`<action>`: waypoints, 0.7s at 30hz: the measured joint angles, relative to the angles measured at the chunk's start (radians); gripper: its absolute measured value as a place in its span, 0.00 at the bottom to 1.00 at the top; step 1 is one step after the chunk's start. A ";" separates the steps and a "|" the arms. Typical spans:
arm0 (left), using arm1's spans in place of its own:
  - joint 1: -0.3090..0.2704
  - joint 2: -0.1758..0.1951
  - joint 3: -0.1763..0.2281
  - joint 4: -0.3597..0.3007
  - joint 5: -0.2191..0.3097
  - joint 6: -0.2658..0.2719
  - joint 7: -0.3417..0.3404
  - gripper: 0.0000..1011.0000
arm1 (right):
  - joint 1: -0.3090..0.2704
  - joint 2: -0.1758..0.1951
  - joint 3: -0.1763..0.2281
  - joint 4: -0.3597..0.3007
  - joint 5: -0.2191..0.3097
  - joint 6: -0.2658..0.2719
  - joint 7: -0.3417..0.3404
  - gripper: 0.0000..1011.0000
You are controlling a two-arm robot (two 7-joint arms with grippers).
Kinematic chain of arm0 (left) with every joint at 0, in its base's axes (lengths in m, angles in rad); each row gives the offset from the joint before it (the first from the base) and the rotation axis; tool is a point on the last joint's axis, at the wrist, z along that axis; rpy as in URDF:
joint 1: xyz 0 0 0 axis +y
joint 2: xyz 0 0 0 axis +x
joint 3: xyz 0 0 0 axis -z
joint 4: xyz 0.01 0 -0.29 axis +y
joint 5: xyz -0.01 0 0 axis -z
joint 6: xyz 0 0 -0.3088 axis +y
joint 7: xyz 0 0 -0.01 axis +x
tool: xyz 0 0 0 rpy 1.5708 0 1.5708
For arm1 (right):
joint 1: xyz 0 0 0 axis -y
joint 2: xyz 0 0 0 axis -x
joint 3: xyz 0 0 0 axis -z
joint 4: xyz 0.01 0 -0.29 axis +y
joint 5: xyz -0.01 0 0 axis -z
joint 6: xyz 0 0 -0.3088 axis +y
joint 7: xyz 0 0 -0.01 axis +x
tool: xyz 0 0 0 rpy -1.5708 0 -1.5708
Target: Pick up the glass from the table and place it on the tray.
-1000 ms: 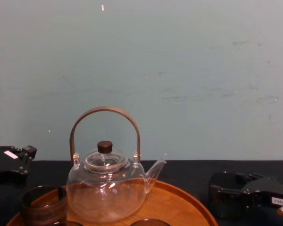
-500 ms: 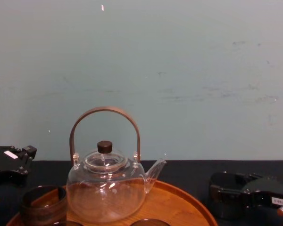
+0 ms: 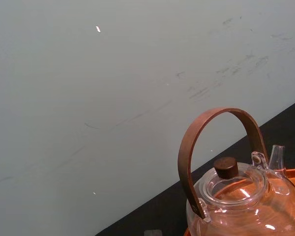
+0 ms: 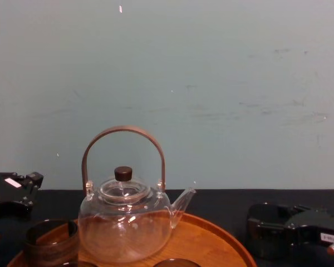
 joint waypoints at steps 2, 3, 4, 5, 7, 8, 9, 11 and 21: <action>0.000 0.000 0.000 0.000 0.000 0.000 0.000 0.00 | 0.000 0.000 0.000 0.000 0.000 0.000 0.000 0.89; 0.000 0.000 0.000 0.000 0.000 0.000 0.000 0.00 | 0.000 0.000 0.000 0.000 0.000 0.000 0.000 0.89; 0.000 0.000 0.000 0.000 0.000 0.000 0.000 0.00 | 0.000 0.000 0.000 0.000 0.000 0.000 0.000 0.89; 0.000 0.000 0.000 0.000 0.000 0.000 0.000 0.00 | 0.000 0.000 0.000 0.000 0.000 0.000 0.000 0.89; 0.000 0.000 0.000 0.000 0.000 0.000 0.000 0.00 | 0.000 0.000 0.000 0.000 0.000 0.000 0.000 0.89; 0.000 0.000 0.000 0.000 0.000 0.000 0.000 0.00 | 0.001 0.000 0.000 0.001 0.001 -0.001 0.004 0.89; 0.000 0.000 0.000 0.000 0.000 0.000 0.000 0.00 | 0.002 0.002 0.002 0.003 0.008 -0.005 0.019 0.89; 0.000 0.000 0.000 0.000 0.000 0.000 0.000 0.00 | -0.001 0.009 0.003 -0.006 0.010 -0.011 0.027 0.89; 0.000 0.000 0.000 0.000 0.000 0.000 0.000 0.00 | -0.060 0.058 0.012 -0.156 0.011 0.002 0.023 0.89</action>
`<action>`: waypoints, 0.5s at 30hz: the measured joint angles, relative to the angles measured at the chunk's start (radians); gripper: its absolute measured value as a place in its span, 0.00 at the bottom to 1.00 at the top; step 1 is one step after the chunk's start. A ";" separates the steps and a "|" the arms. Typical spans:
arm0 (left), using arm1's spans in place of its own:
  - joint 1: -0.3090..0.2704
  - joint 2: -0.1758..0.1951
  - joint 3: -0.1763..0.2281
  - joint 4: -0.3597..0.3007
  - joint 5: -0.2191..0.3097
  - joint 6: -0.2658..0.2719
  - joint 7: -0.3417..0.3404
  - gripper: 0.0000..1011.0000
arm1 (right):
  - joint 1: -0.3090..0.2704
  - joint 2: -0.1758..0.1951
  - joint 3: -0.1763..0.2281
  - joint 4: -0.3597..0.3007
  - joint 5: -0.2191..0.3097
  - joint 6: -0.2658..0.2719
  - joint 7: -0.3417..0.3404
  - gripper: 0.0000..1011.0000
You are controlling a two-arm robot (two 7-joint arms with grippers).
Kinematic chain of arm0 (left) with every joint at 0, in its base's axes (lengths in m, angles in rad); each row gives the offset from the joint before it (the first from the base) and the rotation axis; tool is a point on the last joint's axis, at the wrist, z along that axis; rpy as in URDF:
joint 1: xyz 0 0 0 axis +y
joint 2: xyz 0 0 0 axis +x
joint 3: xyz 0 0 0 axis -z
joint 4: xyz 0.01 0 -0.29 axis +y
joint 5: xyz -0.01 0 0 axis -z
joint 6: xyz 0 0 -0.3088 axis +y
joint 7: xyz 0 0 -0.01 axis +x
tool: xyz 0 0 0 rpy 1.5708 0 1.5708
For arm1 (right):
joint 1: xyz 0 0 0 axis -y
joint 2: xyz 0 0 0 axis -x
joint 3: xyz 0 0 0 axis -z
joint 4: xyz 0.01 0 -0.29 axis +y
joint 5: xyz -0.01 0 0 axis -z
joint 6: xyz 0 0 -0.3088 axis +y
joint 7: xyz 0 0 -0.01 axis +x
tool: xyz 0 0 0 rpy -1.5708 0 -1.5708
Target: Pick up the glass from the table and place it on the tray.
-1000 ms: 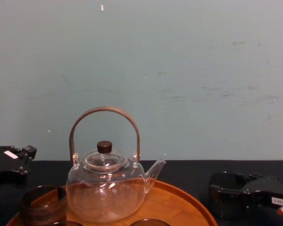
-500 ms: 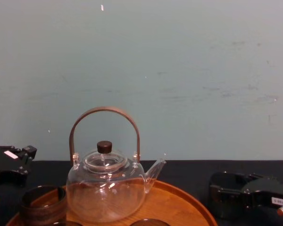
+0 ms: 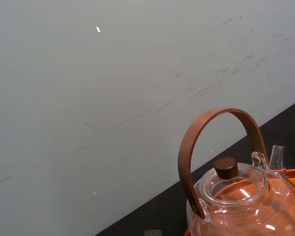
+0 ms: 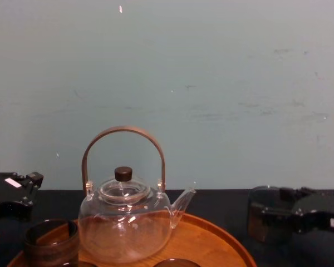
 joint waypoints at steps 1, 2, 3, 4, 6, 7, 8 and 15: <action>0.000 0.000 0.000 0.000 0.000 0.000 0.000 0.00 | -0.005 0.004 0.002 -0.015 0.003 0.005 0.000 0.89; 0.000 0.000 0.000 0.000 0.000 0.000 0.000 0.00 | -0.009 0.008 0.003 -0.029 0.007 0.012 0.000 0.89; 0.000 0.000 0.000 0.000 0.000 0.000 0.000 0.00 | -0.013 0.012 0.005 -0.041 0.009 0.017 0.000 0.89; 0.000 0.000 0.000 0.000 0.000 0.000 0.000 0.00 | -0.018 0.016 0.006 -0.054 0.013 0.022 0.000 0.89; 0.000 0.000 0.000 0.000 0.000 0.000 0.000 0.00 | -0.030 0.028 0.006 -0.093 0.021 0.039 0.001 0.89; 0.000 0.000 0.000 0.000 0.000 0.000 0.000 0.00 | -0.038 0.035 0.005 -0.116 0.028 0.052 0.004 0.89; 0.000 0.000 0.000 0.000 0.000 0.000 0.000 0.00 | -0.041 0.038 0.004 -0.126 0.032 0.059 0.007 0.89; 0.000 0.000 0.000 0.000 0.000 0.000 0.000 0.00 | -0.063 0.053 -0.024 -0.179 0.061 0.082 0.035 0.89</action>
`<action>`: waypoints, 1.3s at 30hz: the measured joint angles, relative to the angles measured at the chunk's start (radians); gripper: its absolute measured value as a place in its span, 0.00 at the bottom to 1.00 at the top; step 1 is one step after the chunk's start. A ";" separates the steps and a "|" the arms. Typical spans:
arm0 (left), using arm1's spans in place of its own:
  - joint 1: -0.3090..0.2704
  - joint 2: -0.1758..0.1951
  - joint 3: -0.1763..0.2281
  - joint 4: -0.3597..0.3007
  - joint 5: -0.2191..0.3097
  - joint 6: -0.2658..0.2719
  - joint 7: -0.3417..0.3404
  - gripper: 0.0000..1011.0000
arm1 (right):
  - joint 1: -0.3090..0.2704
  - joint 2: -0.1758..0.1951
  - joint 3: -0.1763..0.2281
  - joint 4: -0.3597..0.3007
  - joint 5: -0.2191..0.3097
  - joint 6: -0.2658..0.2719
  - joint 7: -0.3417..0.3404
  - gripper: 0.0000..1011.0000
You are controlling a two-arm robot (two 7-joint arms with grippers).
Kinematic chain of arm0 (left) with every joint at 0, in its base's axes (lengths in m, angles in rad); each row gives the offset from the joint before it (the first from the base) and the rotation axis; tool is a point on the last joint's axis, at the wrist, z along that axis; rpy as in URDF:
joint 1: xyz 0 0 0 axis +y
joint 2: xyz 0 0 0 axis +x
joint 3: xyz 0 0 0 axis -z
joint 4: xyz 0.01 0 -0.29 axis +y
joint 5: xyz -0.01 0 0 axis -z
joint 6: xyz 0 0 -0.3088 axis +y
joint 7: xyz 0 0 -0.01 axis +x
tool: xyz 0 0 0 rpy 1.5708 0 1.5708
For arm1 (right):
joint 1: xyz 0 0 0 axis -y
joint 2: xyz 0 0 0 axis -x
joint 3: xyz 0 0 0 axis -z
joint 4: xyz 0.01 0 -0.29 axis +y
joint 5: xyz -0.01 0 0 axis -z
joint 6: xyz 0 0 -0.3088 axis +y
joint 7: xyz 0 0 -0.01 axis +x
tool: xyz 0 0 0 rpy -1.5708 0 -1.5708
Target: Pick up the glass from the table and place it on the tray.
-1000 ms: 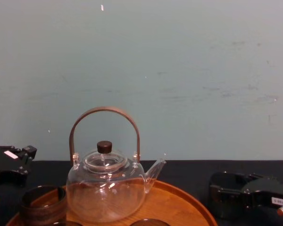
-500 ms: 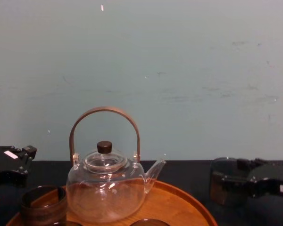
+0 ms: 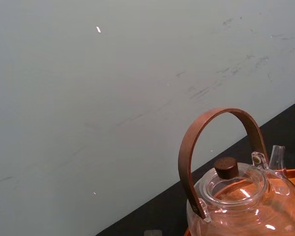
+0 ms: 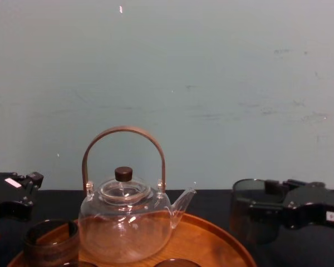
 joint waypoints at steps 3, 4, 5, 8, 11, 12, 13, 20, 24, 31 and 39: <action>0.000 0.000 0.000 0.000 0.000 0.000 0.000 0.00 | -0.003 0.002 -0.015 -0.006 0.011 -0.002 0.017 0.89; 0.000 0.000 0.000 0.000 0.000 0.000 0.000 0.00 | -0.003 0.003 -0.020 -0.007 0.013 -0.003 0.020 0.89; 0.000 0.000 0.000 0.000 0.000 0.000 0.000 0.00 | -0.003 0.004 -0.024 -0.007 0.014 -0.005 0.023 0.89; 0.000 0.000 0.000 0.000 0.000 0.000 0.000 0.00 | 0.000 0.006 -0.044 -0.006 0.016 -0.018 0.035 0.89; 0.000 0.000 0.000 0.000 0.000 0.000 0.000 0.00 | 0.006 0.005 -0.056 0.002 0.016 -0.027 0.038 0.89; 0.000 0.000 0.000 0.000 0.000 0.000 0.000 0.00 | 0.012 0.004 -0.064 0.011 0.015 -0.033 0.039 0.89; 0.000 0.000 0.000 0.000 0.000 0.000 0.000 0.00 | 0.015 0.002 -0.067 0.016 0.014 -0.036 0.039 0.89; 0.000 0.000 0.000 0.000 0.000 0.000 0.000 0.00 | 0.051 -0.015 -0.093 0.072 0.007 -0.052 0.050 0.89; 0.000 0.000 0.000 0.000 0.000 0.000 0.000 0.00 | 0.083 -0.030 -0.107 0.118 -0.004 -0.065 0.053 0.89; 0.000 0.000 0.000 0.000 0.000 0.000 0.000 0.00 | 0.130 -0.059 -0.122 0.198 -0.024 -0.084 0.054 0.89; 0.000 0.000 0.000 0.000 0.000 0.000 0.000 0.00 | 0.181 -0.096 -0.131 0.292 -0.029 -0.103 0.078 0.89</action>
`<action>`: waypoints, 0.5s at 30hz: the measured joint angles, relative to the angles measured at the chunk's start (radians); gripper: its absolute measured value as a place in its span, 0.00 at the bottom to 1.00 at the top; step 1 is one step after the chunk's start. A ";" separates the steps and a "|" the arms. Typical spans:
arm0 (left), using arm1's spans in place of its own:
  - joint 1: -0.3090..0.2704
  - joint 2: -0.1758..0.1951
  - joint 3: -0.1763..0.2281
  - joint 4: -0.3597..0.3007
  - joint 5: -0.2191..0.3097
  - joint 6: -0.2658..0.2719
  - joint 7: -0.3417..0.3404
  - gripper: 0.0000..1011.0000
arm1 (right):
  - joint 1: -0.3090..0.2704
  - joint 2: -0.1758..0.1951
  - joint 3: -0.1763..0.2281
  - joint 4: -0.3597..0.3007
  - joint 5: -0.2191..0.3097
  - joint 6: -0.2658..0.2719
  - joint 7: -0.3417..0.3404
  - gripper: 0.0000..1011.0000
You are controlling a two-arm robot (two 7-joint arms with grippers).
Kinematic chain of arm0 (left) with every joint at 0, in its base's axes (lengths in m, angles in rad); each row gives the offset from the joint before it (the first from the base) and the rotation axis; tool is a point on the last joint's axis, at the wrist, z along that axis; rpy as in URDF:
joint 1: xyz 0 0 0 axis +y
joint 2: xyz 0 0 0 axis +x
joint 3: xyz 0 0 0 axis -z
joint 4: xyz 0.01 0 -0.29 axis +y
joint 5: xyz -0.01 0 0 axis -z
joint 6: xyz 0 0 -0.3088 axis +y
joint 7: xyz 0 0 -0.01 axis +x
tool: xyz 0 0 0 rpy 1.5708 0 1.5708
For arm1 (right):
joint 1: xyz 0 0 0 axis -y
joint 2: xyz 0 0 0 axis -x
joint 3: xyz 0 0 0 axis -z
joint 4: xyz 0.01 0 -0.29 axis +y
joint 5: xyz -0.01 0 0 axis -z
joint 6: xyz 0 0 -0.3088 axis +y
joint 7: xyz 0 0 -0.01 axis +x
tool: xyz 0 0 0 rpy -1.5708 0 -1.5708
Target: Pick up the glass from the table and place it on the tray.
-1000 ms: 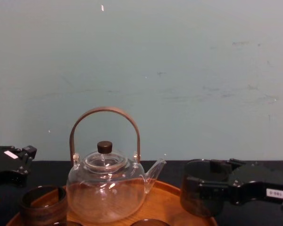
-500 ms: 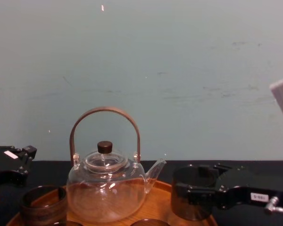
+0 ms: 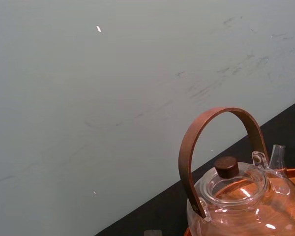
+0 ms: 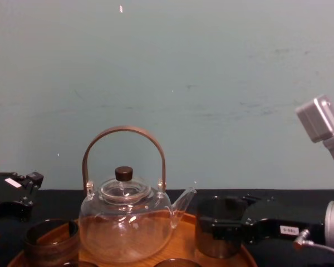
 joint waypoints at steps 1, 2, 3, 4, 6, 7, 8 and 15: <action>0.000 0.000 0.000 0.000 0.000 0.000 0.000 0.00 | 0.003 -0.003 -0.001 0.008 0.001 -0.002 0.003 0.89; 0.000 0.000 0.000 0.000 0.000 0.000 0.000 0.00 | 0.009 -0.008 -0.002 0.021 0.002 -0.005 0.011 0.89; 0.000 0.000 0.000 0.000 0.000 0.000 0.000 0.00 | 0.012 -0.010 -0.003 0.026 0.003 -0.008 0.016 0.89; 0.000 0.000 0.000 0.000 0.000 0.000 0.000 0.00 | 0.016 -0.014 -0.003 0.037 0.006 -0.012 0.023 0.89; 0.000 0.000 0.000 0.000 0.000 0.000 0.000 0.00 | 0.019 -0.017 -0.004 0.046 0.008 -0.017 0.030 0.89; 0.000 0.000 0.000 0.000 0.000 0.000 0.000 0.00 | 0.020 -0.019 -0.005 0.050 0.009 -0.019 0.032 0.89; 0.000 0.000 0.000 0.000 0.000 0.000 0.000 0.00 | 0.022 -0.021 -0.005 0.054 0.011 -0.021 0.036 0.89; 0.000 0.000 0.000 0.000 0.000 0.000 0.000 0.00 | 0.030 -0.029 -0.011 0.073 0.013 -0.029 0.048 0.89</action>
